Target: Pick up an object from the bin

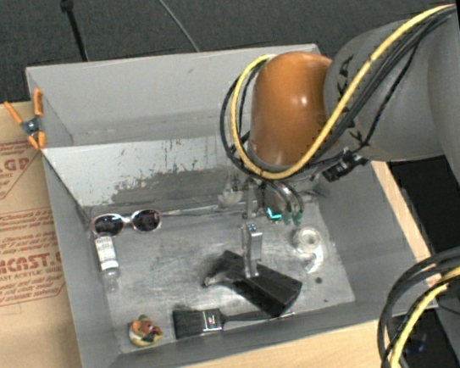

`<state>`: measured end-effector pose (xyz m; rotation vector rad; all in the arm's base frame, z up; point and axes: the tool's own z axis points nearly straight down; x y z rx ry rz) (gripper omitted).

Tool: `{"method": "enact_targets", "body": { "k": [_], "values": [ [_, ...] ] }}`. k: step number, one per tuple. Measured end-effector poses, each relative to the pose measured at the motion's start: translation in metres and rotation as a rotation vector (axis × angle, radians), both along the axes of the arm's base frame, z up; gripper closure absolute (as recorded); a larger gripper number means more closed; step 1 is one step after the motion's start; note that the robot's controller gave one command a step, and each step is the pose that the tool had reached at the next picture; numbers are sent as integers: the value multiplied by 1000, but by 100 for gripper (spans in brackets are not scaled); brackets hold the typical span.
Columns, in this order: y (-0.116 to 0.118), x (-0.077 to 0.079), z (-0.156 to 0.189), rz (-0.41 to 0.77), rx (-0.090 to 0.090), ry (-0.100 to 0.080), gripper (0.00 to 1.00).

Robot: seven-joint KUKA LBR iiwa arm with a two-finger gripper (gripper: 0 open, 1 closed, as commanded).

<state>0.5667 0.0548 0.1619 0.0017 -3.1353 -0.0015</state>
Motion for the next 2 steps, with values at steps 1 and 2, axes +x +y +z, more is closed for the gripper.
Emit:
{"method": "enact_targets", "body": {
  "k": [1, 2],
  "values": [
    [0, 2, 5, 0, 0, -8, 0],
    [-23, 1, -37, 7, 1, -16, 0]
  ]
}}
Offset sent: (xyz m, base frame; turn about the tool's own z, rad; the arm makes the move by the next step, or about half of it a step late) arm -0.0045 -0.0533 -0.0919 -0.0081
